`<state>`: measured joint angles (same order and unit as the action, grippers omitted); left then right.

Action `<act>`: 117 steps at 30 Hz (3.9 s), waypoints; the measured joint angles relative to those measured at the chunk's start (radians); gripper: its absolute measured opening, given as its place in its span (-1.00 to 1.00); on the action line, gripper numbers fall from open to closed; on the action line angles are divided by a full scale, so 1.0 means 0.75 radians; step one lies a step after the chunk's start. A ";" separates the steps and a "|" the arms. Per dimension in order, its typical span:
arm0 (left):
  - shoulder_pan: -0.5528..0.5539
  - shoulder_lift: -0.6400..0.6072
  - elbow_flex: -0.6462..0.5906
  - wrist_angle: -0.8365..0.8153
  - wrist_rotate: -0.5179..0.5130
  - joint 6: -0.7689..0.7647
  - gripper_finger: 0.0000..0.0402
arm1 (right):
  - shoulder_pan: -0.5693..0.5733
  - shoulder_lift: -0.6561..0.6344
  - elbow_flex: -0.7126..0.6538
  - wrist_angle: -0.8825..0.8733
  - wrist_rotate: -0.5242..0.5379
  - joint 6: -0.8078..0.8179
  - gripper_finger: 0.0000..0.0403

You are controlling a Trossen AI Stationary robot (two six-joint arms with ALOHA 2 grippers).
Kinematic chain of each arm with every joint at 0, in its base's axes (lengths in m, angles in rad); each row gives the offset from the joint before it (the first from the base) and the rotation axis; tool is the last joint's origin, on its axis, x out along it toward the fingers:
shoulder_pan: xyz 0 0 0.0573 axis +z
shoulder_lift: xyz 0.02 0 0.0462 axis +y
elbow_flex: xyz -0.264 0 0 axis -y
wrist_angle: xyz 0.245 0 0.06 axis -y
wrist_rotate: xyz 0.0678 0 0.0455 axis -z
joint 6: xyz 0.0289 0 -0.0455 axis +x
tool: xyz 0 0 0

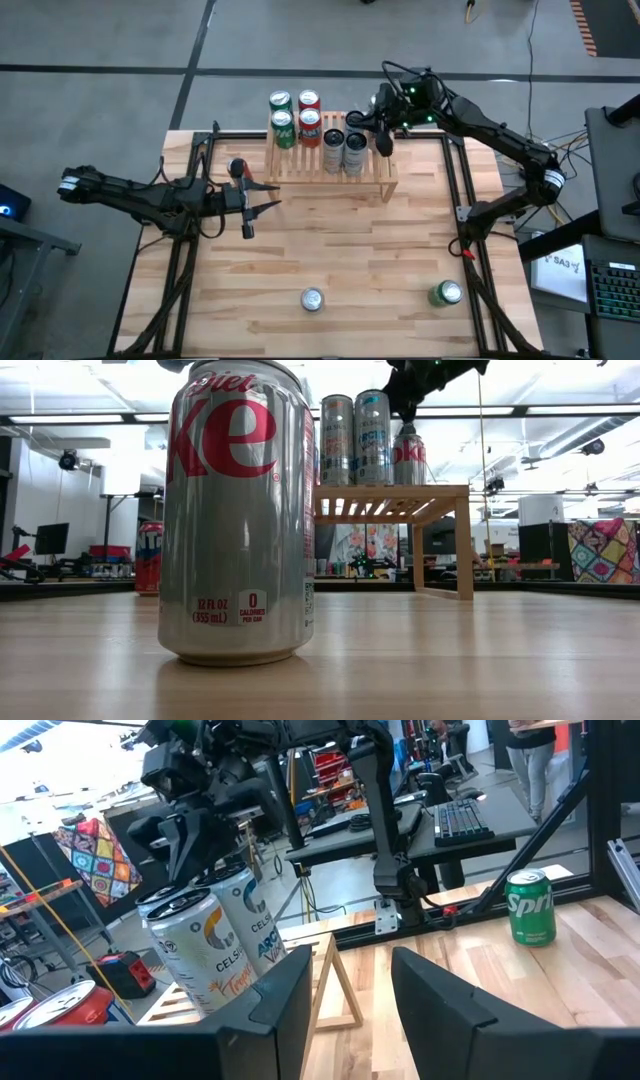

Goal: Place canned beverage on shelf
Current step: Adjust the soda cans on the shelf

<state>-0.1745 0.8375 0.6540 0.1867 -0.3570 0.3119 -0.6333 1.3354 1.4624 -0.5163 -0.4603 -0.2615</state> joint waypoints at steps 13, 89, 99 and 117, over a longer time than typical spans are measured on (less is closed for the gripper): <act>0.000 0.000 0.000 -0.001 0.000 0.000 -0.38 | 0.036 0.000 0.048 0.001 0.195 -0.018 -0.95; 0.000 -0.001 0.000 0.070 0.000 0.121 -0.38 | 0.277 0.167 0.325 -0.312 0.755 0.582 -0.95; 0.000 -0.001 0.000 0.069 0.000 0.121 -0.38 | 0.321 0.167 0.325 -0.312 0.754 0.561 -0.95; 0.000 -0.001 0.000 0.068 0.000 0.127 -0.38 | 0.324 0.167 0.349 -0.323 0.896 0.553 -0.95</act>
<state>-0.1748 0.8371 0.6540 0.2379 -0.3569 0.4072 -0.3904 1.4607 1.7245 -0.7585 0.2117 0.1535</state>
